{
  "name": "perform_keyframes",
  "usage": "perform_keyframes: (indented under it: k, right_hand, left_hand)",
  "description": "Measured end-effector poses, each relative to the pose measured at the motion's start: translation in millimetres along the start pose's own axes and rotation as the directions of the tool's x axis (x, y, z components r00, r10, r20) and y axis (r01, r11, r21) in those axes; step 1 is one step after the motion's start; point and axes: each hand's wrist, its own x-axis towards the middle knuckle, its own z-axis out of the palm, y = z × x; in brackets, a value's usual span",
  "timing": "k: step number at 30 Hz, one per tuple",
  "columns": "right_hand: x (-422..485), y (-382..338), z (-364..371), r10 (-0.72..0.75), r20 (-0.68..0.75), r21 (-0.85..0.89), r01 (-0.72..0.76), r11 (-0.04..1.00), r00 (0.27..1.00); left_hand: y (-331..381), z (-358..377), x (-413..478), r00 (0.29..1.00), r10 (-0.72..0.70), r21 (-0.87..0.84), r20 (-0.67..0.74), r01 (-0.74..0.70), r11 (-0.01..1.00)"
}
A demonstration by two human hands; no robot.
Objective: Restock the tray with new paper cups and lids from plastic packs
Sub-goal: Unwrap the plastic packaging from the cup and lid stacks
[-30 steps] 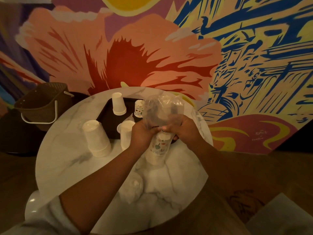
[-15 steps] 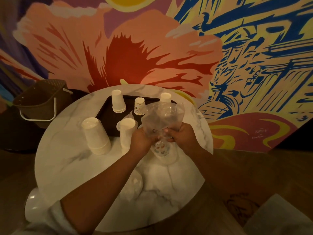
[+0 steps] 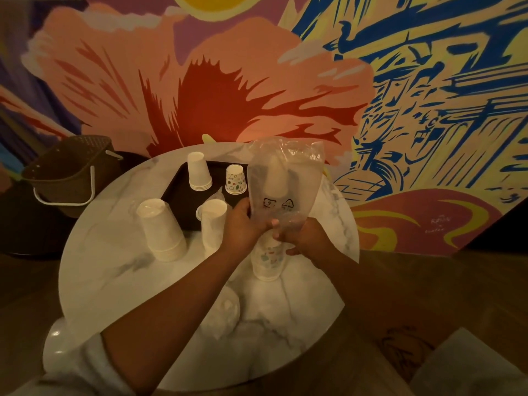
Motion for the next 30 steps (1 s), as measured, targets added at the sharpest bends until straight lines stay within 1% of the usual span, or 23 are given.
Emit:
perform_keyframes:
  k: [2, 3, 5, 9, 13, 16, 20, 25, 27, 30]
  right_hand:
    - [0.3, -1.8, -2.1, -0.022, -0.002, 0.011, 0.022, 1.0, 1.0]
    - [0.7, -4.2, -3.4, -0.037, -0.011, 0.001, 0.037, 0.999, 0.999]
    - [1.9, -11.8, -5.6, -0.08, -0.03, -0.052, 0.079, 0.996, 0.996]
    - [0.9, -41.2, -8.9, -0.199, -0.066, -0.082, 0.194, 0.978, 0.978]
    - [-1.3, -77.8, -13.2, -0.283, -0.1, -0.048, 0.28, 0.959, 0.954]
    - [0.9, -94.8, -12.0, -0.294, -0.095, -0.05, 0.29, 0.956, 0.951]
    - [12.2, -108.9, 2.3, -0.299, -0.114, -0.063, 0.293, 0.954, 0.948]
    - [31.9, -133.8, 48.7, -0.29, -0.115, -0.062, 0.285, 0.957, 0.95]
    - [44.5, -144.9, 73.3, -0.277, -0.109, -0.041, 0.274, 0.961, 0.955]
    - [65.8, -161.0, 115.4, -0.246, -0.101, -0.031, 0.244, 0.969, 0.964]
  left_hand:
    - [-8.2, -1.9, 0.0, 0.994, -0.071, 0.061, 0.082, 0.066, 0.996]
    - [-10.0, -3.4, -1.2, 0.99, -0.084, 0.068, 0.109, 0.077, 0.995]
    - [-6.7, -7.1, -3.6, 0.992, -0.06, 0.064, 0.109, 0.053, 0.997]
    - [15.8, -13.5, 6.2, 1.0, 0.016, 0.013, 0.021, -0.016, 1.0]
    - [45.4, -21.2, 20.1, 0.993, 0.078, -0.022, -0.09, -0.08, 0.997]
    - [57.0, -29.7, 28.7, 0.986, 0.068, -0.109, -0.154, -0.085, 0.99]
    - [63.8, -50.0, 38.9, 0.971, 0.052, -0.099, -0.233, -0.077, 0.992]
    - [58.7, -100.3, 56.6, 0.932, 0.071, -0.018, -0.354, -0.083, 0.996]
    - [53.9, -128.4, 67.0, 0.922, 0.07, -0.01, -0.38, -0.079, 0.997]
    - [41.3, -174.1, 84.9, 0.916, 0.067, 0.054, -0.395, -0.05, 0.997]
